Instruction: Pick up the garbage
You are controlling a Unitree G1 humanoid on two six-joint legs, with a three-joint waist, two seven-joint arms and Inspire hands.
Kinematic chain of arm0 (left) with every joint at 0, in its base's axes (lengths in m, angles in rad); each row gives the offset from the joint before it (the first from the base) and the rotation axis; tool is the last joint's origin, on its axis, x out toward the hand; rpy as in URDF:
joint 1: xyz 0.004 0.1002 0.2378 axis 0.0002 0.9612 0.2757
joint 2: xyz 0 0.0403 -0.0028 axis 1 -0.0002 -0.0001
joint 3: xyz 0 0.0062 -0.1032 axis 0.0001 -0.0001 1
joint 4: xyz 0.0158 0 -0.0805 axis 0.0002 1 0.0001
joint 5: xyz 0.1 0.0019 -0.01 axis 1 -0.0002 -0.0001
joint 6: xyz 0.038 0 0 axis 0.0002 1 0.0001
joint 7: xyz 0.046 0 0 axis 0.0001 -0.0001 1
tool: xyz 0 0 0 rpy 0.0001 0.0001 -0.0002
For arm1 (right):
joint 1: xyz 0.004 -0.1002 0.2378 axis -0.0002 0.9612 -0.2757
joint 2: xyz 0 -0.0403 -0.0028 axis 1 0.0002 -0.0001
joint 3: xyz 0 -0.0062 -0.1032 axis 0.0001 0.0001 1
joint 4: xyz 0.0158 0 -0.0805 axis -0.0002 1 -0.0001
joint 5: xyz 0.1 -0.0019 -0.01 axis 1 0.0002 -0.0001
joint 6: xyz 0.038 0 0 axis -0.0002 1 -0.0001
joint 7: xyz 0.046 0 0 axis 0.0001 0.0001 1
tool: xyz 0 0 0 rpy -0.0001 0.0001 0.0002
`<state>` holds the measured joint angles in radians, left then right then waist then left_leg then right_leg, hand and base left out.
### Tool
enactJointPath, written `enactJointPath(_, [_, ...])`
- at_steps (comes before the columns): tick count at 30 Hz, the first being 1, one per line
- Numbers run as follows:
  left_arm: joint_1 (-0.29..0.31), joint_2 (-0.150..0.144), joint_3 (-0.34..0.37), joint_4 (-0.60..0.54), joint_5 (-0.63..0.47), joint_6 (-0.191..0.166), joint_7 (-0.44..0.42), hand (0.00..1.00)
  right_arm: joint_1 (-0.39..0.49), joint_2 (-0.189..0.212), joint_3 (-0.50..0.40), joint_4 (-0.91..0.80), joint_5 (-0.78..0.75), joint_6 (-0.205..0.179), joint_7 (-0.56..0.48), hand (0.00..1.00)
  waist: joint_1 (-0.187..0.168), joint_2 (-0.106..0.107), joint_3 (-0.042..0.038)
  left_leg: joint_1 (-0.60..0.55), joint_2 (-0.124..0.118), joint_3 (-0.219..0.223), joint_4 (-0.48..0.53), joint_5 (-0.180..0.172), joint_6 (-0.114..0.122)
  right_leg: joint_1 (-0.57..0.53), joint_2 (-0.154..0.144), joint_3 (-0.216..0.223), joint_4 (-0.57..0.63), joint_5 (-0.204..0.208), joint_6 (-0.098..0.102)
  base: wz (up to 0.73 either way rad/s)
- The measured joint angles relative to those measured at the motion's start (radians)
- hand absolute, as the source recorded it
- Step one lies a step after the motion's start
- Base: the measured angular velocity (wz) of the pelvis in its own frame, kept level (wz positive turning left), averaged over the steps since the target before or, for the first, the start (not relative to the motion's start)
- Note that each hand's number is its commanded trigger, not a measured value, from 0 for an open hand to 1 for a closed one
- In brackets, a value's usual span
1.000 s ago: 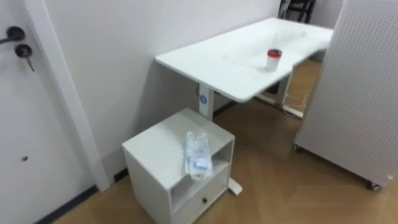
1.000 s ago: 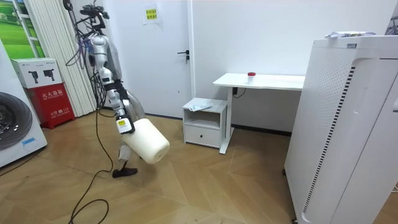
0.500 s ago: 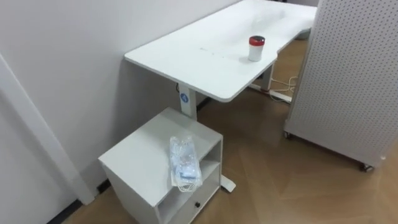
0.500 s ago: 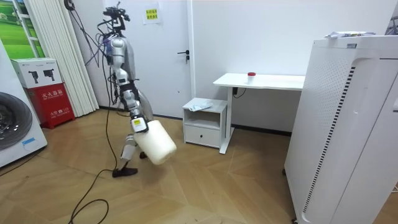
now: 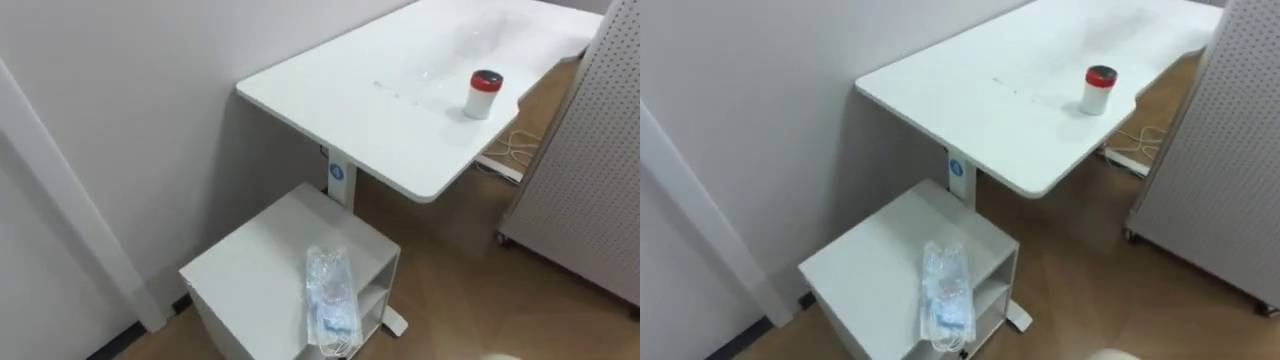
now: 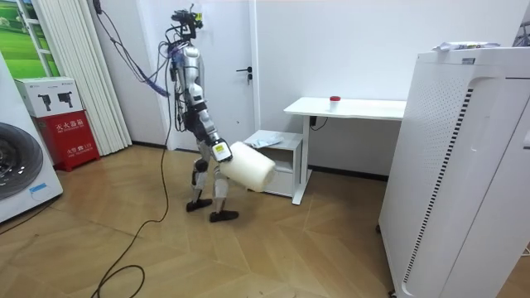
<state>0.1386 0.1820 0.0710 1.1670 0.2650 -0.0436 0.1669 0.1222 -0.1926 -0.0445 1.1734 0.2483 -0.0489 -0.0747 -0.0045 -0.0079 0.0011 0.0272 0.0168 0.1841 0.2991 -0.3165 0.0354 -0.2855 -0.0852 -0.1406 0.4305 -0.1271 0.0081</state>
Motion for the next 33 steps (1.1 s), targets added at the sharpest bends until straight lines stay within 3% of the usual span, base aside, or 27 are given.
enactJointPath(1, [0.010,0.000,-0.001,0.000,0.000,0.000,0.000,0.00,0.010,0.000,0.000,0.004,0.000,-0.007,0.002,1.00,-0.006,0.000,-0.0033,0.013,0.006,0.000,0.000,-0.002,-0.006,0.020,0.010,-0.003,-0.021,-0.002,-0.004,-0.07])
enactJointPath(2, [0.030,0.000,-0.001,0.003,-0.001,-0.003,0.000,0.00,0.013,0.000,0.004,0.006,-0.001,-0.015,0.003,1.00,0.005,0.013,-0.0065,0.030,0.028,0.000,-0.001,0.003,-0.015,0.065,0.037,-0.004,-0.054,0.005,-0.016,-0.29])
enactJointPath(4, [0.047,0.001,0.004,0.015,-0.001,-0.006,0.005,0.00,0.011,0.003,0.015,0.006,-0.001,-0.027,0.001,1.00,0.002,0.002,0.0045,0.033,0.048,0.000,0.024,0.002,-0.034,0.111,0.053,0.017,-0.096,0.011,-0.026,-0.02])
enactJointPath(5, [0.049,0.001,0.003,0.014,0.000,-0.006,0.008,0.00,0.012,0.001,0.018,0.017,-0.001,-0.029,-0.005,1.00,-0.018,-0.001,0.0071,0.007,0.048,-0.021,-0.005,0.014,-0.051,0.134,0.054,0.070,-0.116,0.013,-0.021,0.64])
enactJointPath(6, [0.042,0.002,-0.002,0.007,0.001,-0.011,0.018,0.00,0.014,-0.002,0.018,0.034,-0.001,-0.026,-0.011,1.00,-0.023,-0.003,0.0062,-0.013,0.041,-0.026,-0.060,0.052,-0.026,0.143,0.056,0.103,-0.126,0.014,-0.012,0.48])
enactJointPath(7, [0.046,0.003,-0.002,0.000,0.000,-0.012,0.028,0.00,0.019,-0.002,0.022,0.042,-0.001,-0.022,-0.011,1.00,-0.009,-0.007,0.0003,0.000,0.040,-0.012,-0.059,0.067,-0.033,0.145,0.057,0.108,-0.130,0.014,-0.005,0.00])
enactJointPath(11, [0.048,0.000,0.003,-0.026,0.001,-0.014,0.067,0.00,-0.020,0.000,0.032,0.063,-0.019,-0.026,0.014,1.00,0.009,-0.019,0.0057,0.015,0.038,0.006,-0.066,0.070,-0.032,0.175,0.060,0.033,-0.182,0.024,-0.001,-0.26])
enactJointPath(15, [-0.052,-0.006,0.004,-0.041,0.003,-0.042,0.120,0.00,-0.054,-0.001,0.065,0.082,-0.023,-0.039,0.020,1.00,0.004,-0.008,0.0107,0.000,0.046,-0.006,-0.059,0.049,-0.024,0.179,0.067,0.021,-0.188,0.026,0.000,0.09])
enactJointPath(18, [-0.100,-0.006,0.003,-0.069,0.025,-0.090,0.168,0.00,-0.080,-0.003,0.067,0.101,-0.042,-0.059,0.033,1.00,0.002,-0.004,0.0079,-0.010,0.041,-0.010,-0.058,0.046,-0.026,0.167,0.065,0.015,-0.174,0.025,-0.005,0.02])
enactJointPath(20, [-0.126,-0.008,-0.001,-0.106,0.051,-0.103,0.198,0.00,-0.095,-0.003,0.068,0.102,-0.059,-0.068,0.033,1.00,-0.017,-0.009,0.0072,-0.049,0.041,-0.015,-0.032,0.046,-0.026,0.135,0.056,-0.002,-0.152,0.022,-0.009,0.11])
enactJointPath(24, [-0.236,-0.011,-0.055,-0.117,0.053,-0.133,0.254,0.00,-0.150,-0.012,0.102,0.121,-0.052,-0.095,0.021,1.00,-0.035,-0.004,0.0158,-0.142,0.038,-0.018,0.033,0.047,-0.025,0.040,0.045,-0.002,-0.101,0.022,-0.012,0.03])
enactJointPath(28, [-0.351,-0.012,-0.082,-0.118,0.053,-0.159,0.311,0.00,-0.213,-0.013,0.133,0.144,-0.048,-0.111,0.014,1.00,-0.053,-0.004,0.0297,-0.230,0.039,-0.019,0.089,0.046,-0.023,-0.037,0.040,-0.001,-0.070,0.029,-0.023,-0.01])
enactJointPath(33, [-0.501,-0.008,-0.116,-0.109,0.030,-0.225,0.411,0.00,-0.277,-0.041,0.181,0.146,-0.051,-0.136,-0.011,1.00,-0.085,0.018,0.0508,-0.352,0.042,-0.011,0.161,0.032,-0.018,-0.158,0.031,0.004,-0.008,0.031,-0.031,-0.05])
